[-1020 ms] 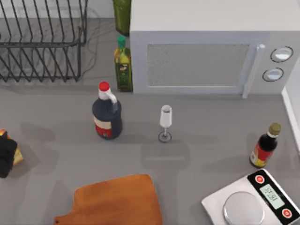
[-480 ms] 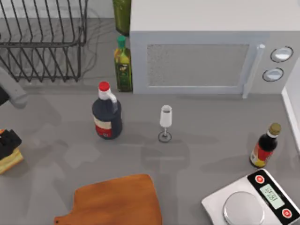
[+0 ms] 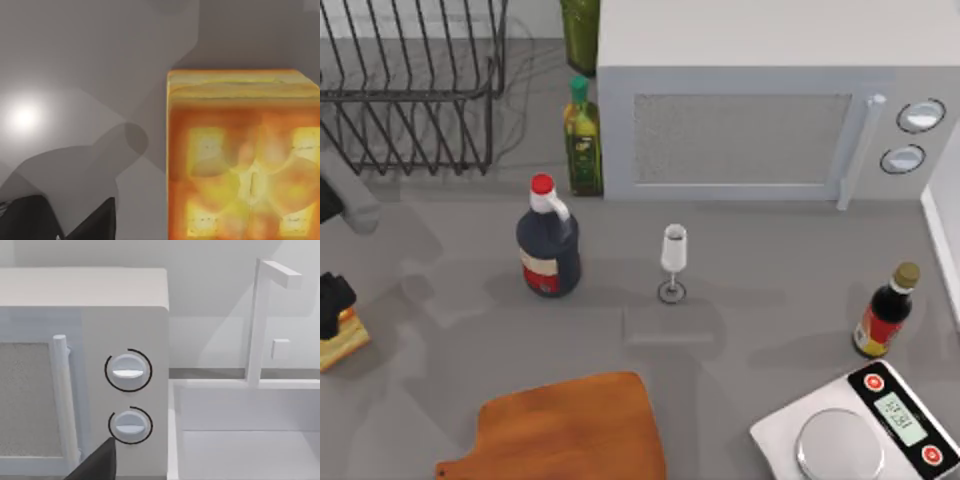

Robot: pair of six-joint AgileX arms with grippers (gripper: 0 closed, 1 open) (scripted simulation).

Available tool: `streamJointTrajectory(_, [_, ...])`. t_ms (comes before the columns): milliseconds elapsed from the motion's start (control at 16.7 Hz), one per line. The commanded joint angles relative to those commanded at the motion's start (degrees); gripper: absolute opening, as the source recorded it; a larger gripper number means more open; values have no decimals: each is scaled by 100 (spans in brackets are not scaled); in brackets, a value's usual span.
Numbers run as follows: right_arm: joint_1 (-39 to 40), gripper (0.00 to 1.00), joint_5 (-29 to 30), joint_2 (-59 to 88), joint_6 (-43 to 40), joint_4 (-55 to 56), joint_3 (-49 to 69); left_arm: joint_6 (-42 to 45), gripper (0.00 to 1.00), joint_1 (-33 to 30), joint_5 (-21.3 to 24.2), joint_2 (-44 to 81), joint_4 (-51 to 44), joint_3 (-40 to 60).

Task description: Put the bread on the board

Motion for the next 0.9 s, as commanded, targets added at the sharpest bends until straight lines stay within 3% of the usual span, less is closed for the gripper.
streamJointTrajectory(300, [0, 100, 0, 0, 0, 0, 0, -17, 100, -14, 0, 103, 244, -176])
streamJointTrajectory(660, [0, 100, 0, 0, 0, 0, 0, 15, 100, 8, 2, 660, 1514, -828])
streamJointTrajectory(900, [0, 100, 0, 0, 0, 0, 0, 21, 100, 10, 3, 712, 1589, -877])
